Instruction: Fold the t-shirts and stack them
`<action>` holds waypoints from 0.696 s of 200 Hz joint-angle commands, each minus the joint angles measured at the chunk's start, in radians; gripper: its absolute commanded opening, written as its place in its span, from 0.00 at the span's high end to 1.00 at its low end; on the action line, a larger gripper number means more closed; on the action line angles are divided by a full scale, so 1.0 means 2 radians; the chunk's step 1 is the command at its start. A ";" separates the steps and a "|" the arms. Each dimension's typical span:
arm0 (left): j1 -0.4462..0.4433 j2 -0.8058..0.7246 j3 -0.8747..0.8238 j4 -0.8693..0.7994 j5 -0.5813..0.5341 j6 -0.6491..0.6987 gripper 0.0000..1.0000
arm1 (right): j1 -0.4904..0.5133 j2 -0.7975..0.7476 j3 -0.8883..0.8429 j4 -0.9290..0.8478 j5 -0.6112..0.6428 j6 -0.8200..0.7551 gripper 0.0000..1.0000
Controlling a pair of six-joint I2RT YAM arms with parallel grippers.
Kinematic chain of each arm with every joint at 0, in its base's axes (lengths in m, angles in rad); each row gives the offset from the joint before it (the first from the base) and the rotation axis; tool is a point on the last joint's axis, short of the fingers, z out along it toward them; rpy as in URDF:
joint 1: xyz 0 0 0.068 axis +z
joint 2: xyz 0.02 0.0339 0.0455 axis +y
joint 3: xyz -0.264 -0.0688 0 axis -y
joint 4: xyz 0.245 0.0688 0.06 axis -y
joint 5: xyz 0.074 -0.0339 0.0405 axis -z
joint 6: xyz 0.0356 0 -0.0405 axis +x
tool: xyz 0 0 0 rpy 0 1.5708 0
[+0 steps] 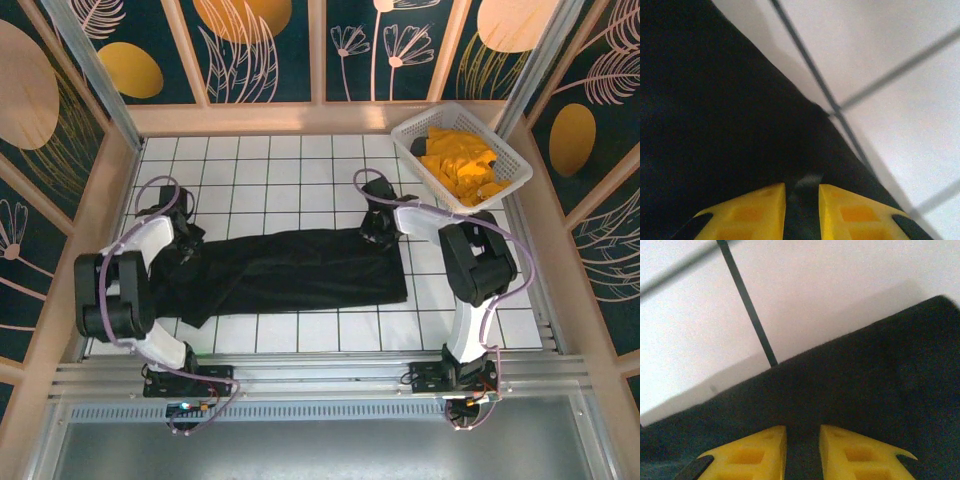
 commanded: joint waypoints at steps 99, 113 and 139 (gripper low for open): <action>0.085 0.199 0.243 0.029 0.051 0.154 0.75 | -0.083 0.200 0.304 -0.081 -0.029 -0.148 0.62; 0.082 0.150 0.234 0.043 0.047 0.160 0.62 | -0.076 0.182 0.324 -0.066 -0.042 -0.172 0.54; 0.059 0.062 0.194 0.064 0.061 0.194 0.53 | -0.054 0.141 0.332 -0.054 -0.058 -0.194 0.45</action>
